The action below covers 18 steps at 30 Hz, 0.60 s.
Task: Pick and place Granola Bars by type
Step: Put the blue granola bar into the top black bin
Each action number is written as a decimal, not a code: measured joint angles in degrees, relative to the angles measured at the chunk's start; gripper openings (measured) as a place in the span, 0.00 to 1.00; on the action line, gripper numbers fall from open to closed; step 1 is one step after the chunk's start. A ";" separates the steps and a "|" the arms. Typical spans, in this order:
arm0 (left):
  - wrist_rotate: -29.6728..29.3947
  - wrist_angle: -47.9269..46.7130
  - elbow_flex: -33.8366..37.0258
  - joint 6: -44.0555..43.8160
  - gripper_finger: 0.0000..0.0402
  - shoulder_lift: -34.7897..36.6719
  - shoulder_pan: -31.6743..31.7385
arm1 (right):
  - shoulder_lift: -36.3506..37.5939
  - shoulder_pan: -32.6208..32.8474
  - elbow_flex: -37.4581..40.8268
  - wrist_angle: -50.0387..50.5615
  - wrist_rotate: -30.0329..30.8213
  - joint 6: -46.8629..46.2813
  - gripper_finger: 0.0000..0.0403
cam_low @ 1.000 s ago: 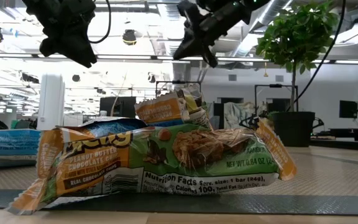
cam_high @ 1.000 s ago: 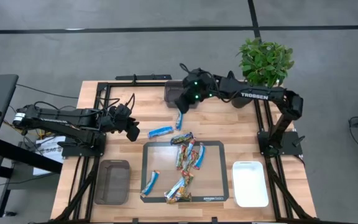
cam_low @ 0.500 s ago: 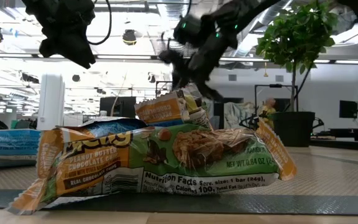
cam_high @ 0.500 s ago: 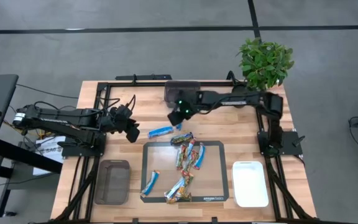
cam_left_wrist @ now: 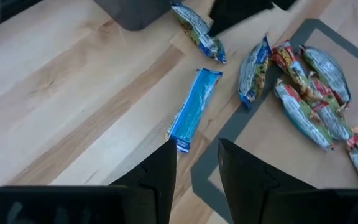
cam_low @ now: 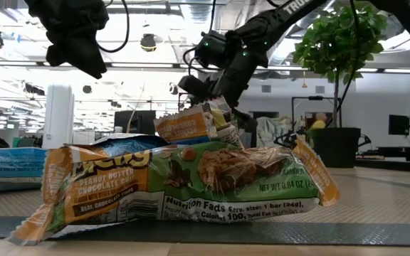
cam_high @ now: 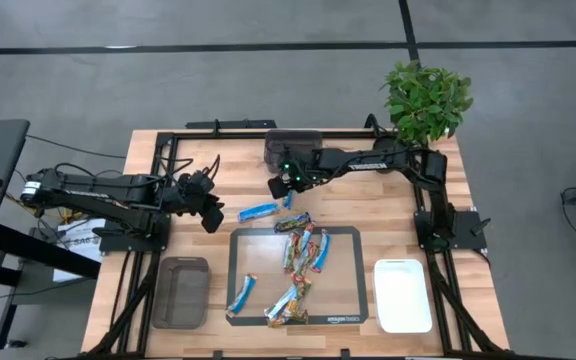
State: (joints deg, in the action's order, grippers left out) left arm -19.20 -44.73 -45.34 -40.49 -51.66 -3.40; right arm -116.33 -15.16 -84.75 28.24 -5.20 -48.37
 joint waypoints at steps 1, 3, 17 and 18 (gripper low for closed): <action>0.00 -0.02 0.00 0.35 0.27 0.00 0.00 | -0.02 -0.07 0.01 0.63 0.54 -0.48 0.73; 0.04 -0.03 0.00 0.80 0.27 0.00 0.00 | -0.11 -0.48 0.07 1.86 1.09 -1.73 0.73; 0.07 -1.27 0.00 3.00 0.27 0.00 0.00 | -4.80 -1.50 0.78 2.30 1.84 -5.31 0.73; 0.07 -1.31 0.00 3.00 0.27 0.00 0.00 | -5.64 -1.49 0.23 1.76 1.57 -6.13 0.73</action>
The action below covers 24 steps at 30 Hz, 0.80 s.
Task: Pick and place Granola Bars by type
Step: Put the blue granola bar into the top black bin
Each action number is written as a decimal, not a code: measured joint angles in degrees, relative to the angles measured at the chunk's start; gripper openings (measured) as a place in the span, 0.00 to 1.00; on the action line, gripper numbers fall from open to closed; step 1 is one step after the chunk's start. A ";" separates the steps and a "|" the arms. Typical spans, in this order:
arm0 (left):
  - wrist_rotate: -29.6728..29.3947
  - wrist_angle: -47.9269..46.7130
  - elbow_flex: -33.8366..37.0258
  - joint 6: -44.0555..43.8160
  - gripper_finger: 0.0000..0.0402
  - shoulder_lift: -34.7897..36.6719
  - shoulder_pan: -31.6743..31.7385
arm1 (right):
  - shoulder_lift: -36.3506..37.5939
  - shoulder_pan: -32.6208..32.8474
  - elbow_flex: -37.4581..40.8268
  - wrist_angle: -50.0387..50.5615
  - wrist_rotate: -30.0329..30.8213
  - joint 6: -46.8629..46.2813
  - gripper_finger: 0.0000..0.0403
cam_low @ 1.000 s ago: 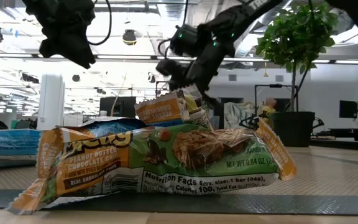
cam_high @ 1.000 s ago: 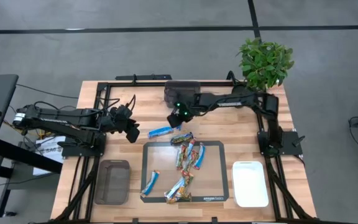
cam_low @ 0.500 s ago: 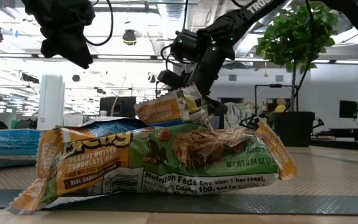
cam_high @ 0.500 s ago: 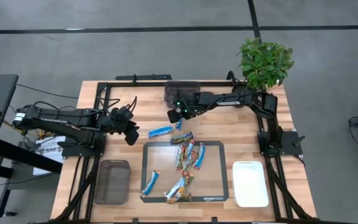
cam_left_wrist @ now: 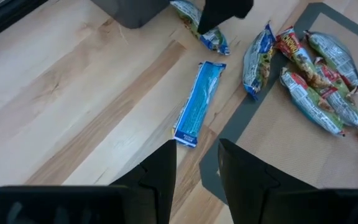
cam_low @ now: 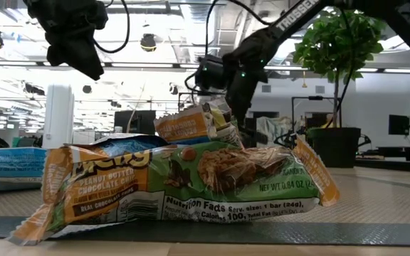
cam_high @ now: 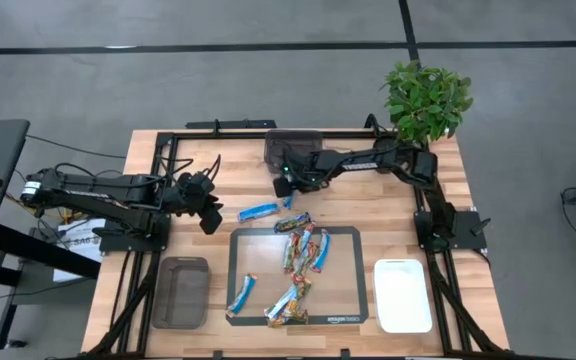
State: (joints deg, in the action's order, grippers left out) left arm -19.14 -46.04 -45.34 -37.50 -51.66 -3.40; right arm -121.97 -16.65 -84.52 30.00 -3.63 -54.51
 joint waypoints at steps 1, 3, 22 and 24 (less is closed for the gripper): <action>0.00 0.00 0.00 0.00 0.27 0.00 0.00 | -0.76 0.02 -0.64 -0.33 -0.41 -0.58 0.73; 0.23 -0.07 0.00 0.00 0.27 0.02 0.00 | -1.93 0.35 -1.39 0.41 -0.44 -1.04 0.73; 1.90 -0.04 0.00 0.24 0.27 0.02 0.02 | -3.15 1.53 -5.19 2.49 2.27 1.07 0.13; 1.88 -0.04 0.00 0.24 0.27 0.02 0.02 | -3.17 1.62 -5.19 1.85 1.27 1.12 0.09</action>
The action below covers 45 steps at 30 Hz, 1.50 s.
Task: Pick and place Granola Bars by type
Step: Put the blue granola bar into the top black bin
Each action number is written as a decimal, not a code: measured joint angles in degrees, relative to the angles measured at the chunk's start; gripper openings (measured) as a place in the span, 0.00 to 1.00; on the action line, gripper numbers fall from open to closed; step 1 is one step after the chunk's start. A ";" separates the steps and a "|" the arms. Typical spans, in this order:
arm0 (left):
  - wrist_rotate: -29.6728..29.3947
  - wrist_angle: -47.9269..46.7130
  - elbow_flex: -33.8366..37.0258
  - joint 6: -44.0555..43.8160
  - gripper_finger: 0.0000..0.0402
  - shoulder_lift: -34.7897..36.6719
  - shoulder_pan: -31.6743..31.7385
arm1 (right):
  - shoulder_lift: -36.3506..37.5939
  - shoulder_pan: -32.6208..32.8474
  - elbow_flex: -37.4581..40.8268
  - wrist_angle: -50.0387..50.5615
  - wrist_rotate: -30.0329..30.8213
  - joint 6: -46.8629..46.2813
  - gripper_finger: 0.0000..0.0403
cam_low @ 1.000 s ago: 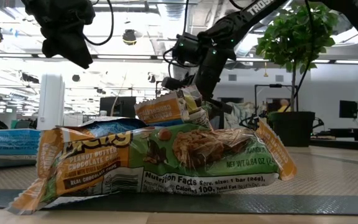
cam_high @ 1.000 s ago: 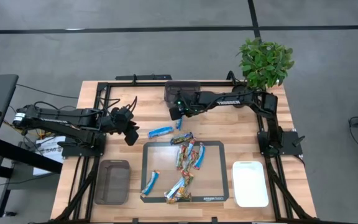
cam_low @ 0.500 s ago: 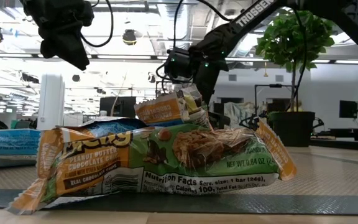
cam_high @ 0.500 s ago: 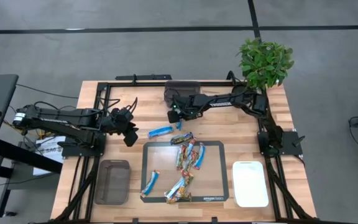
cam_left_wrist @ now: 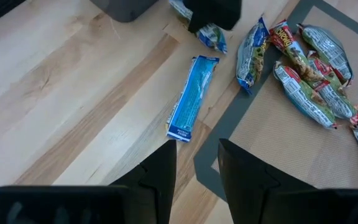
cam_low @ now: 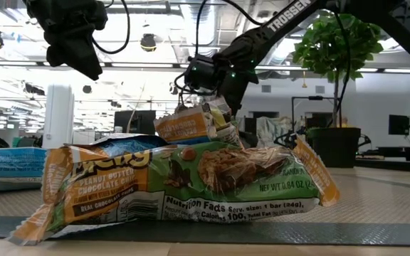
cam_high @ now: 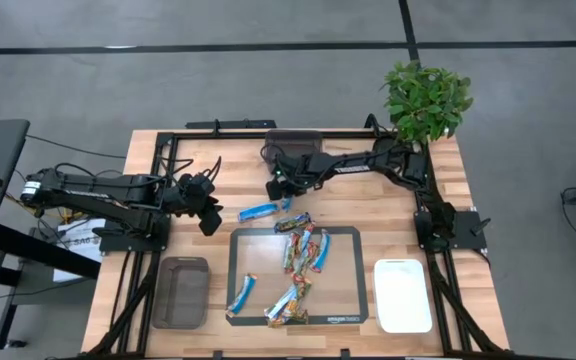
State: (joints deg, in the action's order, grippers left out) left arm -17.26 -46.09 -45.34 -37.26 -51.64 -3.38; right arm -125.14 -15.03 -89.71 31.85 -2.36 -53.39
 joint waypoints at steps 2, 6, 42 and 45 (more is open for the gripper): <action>0.02 0.00 0.00 0.00 0.27 0.00 0.00 | 0.02 0.11 0.00 -1.01 -1.50 0.24 0.07; 0.01 0.02 0.00 0.00 0.27 0.00 0.00 | 0.90 0.32 0.00 -4.39 -4.11 1.40 0.08; -0.02 0.11 0.00 0.00 0.27 0.00 0.00 | 16.00 -11.84 -0.04 -4.47 5.15 14.43 0.25; -0.02 0.11 0.00 0.00 0.27 0.00 0.00 | 16.00 -11.63 -0.04 -4.84 5.19 14.49 0.32</action>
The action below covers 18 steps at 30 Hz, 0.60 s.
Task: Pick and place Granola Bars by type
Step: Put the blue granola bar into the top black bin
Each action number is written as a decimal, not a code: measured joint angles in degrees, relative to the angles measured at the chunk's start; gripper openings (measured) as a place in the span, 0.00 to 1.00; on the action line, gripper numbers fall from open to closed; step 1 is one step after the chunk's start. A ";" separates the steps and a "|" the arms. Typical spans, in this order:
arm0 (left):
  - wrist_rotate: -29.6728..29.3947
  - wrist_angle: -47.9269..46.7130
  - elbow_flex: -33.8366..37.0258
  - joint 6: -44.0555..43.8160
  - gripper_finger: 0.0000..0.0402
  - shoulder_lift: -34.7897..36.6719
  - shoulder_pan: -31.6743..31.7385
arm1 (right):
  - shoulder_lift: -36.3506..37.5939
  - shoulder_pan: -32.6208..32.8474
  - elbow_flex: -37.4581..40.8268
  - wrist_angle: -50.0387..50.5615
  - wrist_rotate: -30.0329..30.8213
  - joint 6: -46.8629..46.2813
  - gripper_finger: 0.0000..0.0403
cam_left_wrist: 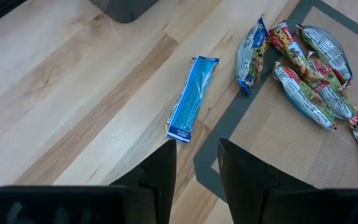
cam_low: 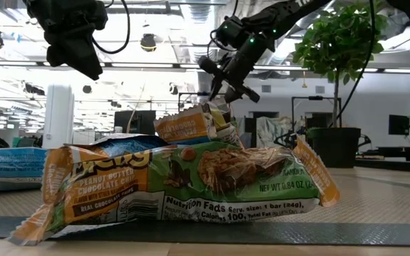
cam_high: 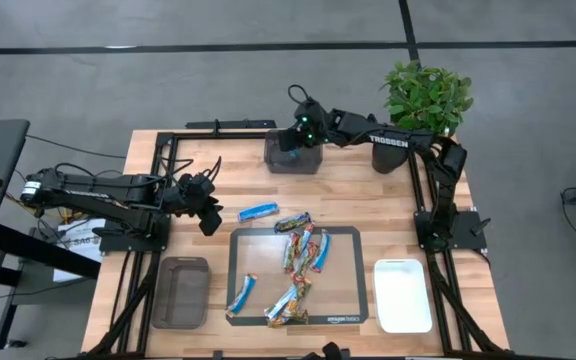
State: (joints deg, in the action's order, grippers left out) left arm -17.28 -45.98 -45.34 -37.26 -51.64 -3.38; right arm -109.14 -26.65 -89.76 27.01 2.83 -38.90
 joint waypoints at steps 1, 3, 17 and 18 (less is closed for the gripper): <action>0.00 0.00 0.00 0.00 0.27 0.00 0.00 | 0.00 -0.02 0.00 -0.50 0.00 0.27 0.34; 0.00 0.00 0.00 0.00 0.27 0.00 0.00 | 0.00 0.13 0.00 -1.80 -0.47 0.42 0.37; -0.02 0.00 0.00 0.00 0.27 0.00 0.00 | 0.00 1.85 -0.06 -17.16 -16.21 2.03 0.36; 0.00 0.00 0.00 0.00 0.27 0.00 0.00 | 0.02 2.58 -0.09 -17.55 -18.90 3.14 0.36</action>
State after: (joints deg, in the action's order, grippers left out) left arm -17.28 -45.98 -45.34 -37.26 -51.64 -3.38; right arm -109.12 -24.08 -89.84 9.46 -16.07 -35.76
